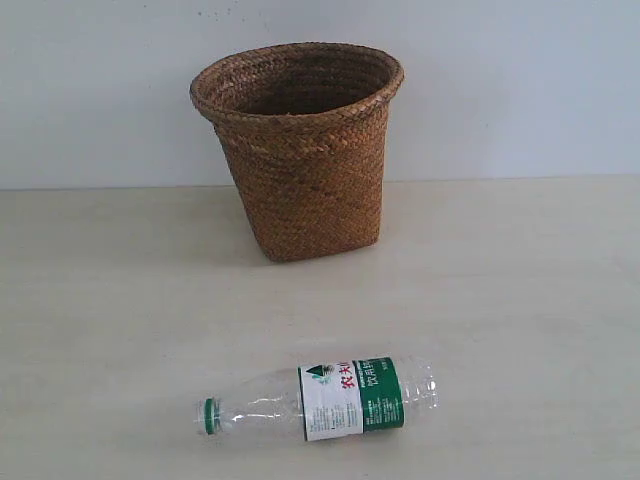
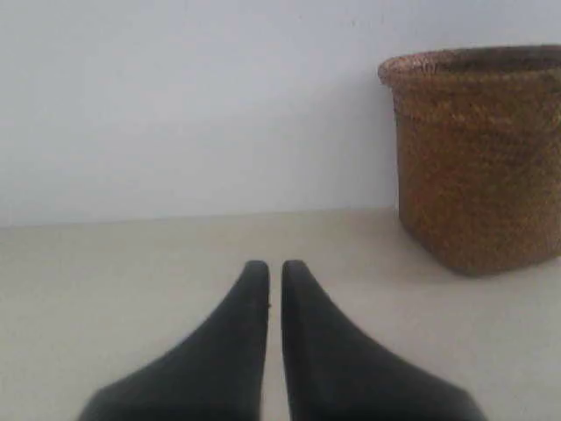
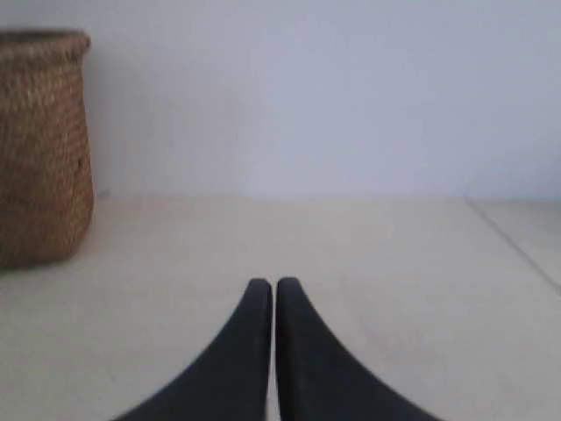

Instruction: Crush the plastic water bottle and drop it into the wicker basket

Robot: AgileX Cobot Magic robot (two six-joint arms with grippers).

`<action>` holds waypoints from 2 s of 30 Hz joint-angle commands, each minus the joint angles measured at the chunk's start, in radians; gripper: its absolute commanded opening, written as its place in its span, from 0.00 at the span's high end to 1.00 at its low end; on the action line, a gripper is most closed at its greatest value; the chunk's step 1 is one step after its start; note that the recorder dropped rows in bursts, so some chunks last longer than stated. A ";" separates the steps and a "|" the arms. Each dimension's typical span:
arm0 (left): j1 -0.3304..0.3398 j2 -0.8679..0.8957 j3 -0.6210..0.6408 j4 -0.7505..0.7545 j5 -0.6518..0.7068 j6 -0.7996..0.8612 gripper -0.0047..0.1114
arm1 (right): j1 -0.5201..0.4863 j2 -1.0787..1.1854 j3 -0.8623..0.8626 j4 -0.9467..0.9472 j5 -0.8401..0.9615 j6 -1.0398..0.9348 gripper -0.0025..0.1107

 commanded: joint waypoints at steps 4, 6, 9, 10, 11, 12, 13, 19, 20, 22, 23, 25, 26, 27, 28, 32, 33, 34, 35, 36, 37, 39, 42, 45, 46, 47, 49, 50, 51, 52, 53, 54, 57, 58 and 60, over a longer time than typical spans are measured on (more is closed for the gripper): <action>0.003 -0.003 0.004 -0.082 -0.136 -0.048 0.92 | -0.002 -0.006 -0.001 0.012 -0.371 0.155 0.98; 0.003 -0.003 0.004 -0.082 -0.234 -0.140 0.92 | -0.002 -0.006 -0.001 0.012 -0.439 0.211 0.98; 0.003 -0.003 0.004 -0.082 -0.346 -0.254 0.92 | -0.002 -0.006 -0.039 0.012 -0.412 0.233 0.98; 0.003 -0.003 0.004 -0.082 -0.362 -0.276 0.92 | -0.002 -0.006 -0.062 0.012 -0.403 0.233 0.98; 0.003 -0.003 0.004 -0.082 -0.368 -0.284 0.92 | -0.002 0.005 -0.083 0.012 -0.394 0.233 0.98; 0.003 -0.003 -0.010 -0.082 -0.368 -0.284 0.92 | -0.002 0.029 -0.116 0.012 -0.380 0.233 0.98; 0.003 -0.003 -0.023 -0.082 -0.371 -0.284 0.92 | -0.002 0.047 -0.139 0.012 -0.372 0.228 0.98; 0.003 0.137 -0.152 -0.078 -0.378 -0.284 0.92 | -0.002 0.235 -0.314 0.002 -0.337 0.215 0.98; 0.003 0.174 -0.180 -0.078 -0.378 -0.284 0.92 | -0.002 0.273 -0.343 0.002 -0.328 0.206 0.98; 0.003 0.246 -0.232 -0.067 -0.378 -0.284 0.92 | -0.002 0.344 -0.397 0.002 -0.303 0.191 0.98; 0.003 0.289 -0.262 -0.062 -0.375 -0.281 0.92 | -0.002 0.383 -0.425 0.002 -0.292 0.183 0.98; 0.003 0.376 -0.310 -0.062 -0.368 -0.280 0.92 | -0.002 0.453 -0.472 0.002 -0.284 0.183 0.98; 0.003 0.418 -0.343 -0.062 -0.351 -0.280 0.92 | -0.002 0.489 -0.498 -0.001 -0.276 0.178 0.98; 0.003 0.460 -0.364 -0.062 -0.341 -0.280 0.92 | -0.002 0.524 -0.526 -0.007 -0.263 0.175 0.98; 0.003 0.501 -0.388 -0.054 -0.334 -0.280 0.92 | -0.002 0.557 -0.555 -0.017 -0.243 0.175 0.98; 0.003 0.651 -0.482 -0.012 -0.285 -0.280 0.92 | -0.002 0.681 -0.652 -0.063 -0.192 0.166 0.98; 0.001 0.680 -0.509 -0.005 -0.260 -0.280 0.92 | -0.002 0.703 -0.674 -0.065 -0.182 0.158 0.98; -0.001 0.715 -0.536 0.010 -0.233 -0.274 0.92 | -0.002 0.728 -0.694 -0.068 -0.168 0.148 0.98; -0.001 0.742 -0.556 0.026 -0.215 -0.272 0.92 | -0.002 0.749 -0.709 -0.073 -0.151 0.146 0.98; -0.001 0.775 -0.579 0.046 -0.194 -0.272 0.92 | -0.002 0.776 -0.729 -0.074 -0.130 0.136 0.98; -0.001 0.808 -0.603 0.061 -0.172 -0.270 0.92 | -0.002 0.800 -0.747 -0.074 -0.109 0.120 0.98; -0.001 0.866 -0.642 0.094 -0.129 -0.258 0.92 | -0.002 0.841 -0.777 -0.074 -0.060 0.077 0.98; -0.001 0.942 -0.697 0.140 -0.040 -0.248 0.92 | -0.002 0.905 -0.823 -0.074 0.043 -0.014 0.98; -0.001 1.000 -0.736 0.147 0.037 -0.173 0.92 | 0.020 0.964 -0.858 -0.074 0.113 -0.059 0.98; -0.001 1.014 -0.746 0.144 0.071 -0.141 0.92 | 0.032 0.980 -0.865 -0.074 0.134 -0.076 0.98; -0.001 1.031 -0.758 0.133 0.109 -0.103 0.92 | 0.049 0.997 -0.880 -0.072 0.168 -0.106 0.98; -0.006 1.065 -0.784 0.080 0.184 0.001 0.92 | 0.085 1.045 -0.912 -0.072 0.234 -0.155 0.98; -0.013 1.079 -0.801 0.047 0.218 0.059 0.92 | 0.099 1.069 -0.927 -0.072 0.270 -0.180 0.98; -0.028 1.101 -0.817 -0.008 0.269 0.155 0.92 | 0.119 1.095 -0.945 -0.070 0.316 -0.215 0.98; -0.040 1.117 -0.835 -0.044 0.303 0.219 0.92 | 0.132 1.120 -0.964 -0.064 0.350 -0.234 0.98; -0.057 1.138 -0.851 -0.089 0.347 0.299 0.92 | 0.147 1.146 -0.984 -0.055 0.394 -0.260 0.98; -0.074 1.159 -0.867 -0.133 0.391 0.379 0.92 | 0.161 1.170 -1.004 -0.036 0.441 -0.291 0.98; -0.116 1.220 -0.894 -0.223 0.491 0.559 0.92 | 0.188 1.230 -1.054 0.045 0.555 -0.391 0.98; -0.126 1.241 -0.899 -0.247 0.508 0.591 0.92 | 0.190 1.245 -1.063 0.085 0.579 -0.426 0.98; -0.150 1.280 -0.912 -0.268 0.547 0.655 0.92 | 0.190 1.277 -1.087 0.222 0.635 -0.541 0.98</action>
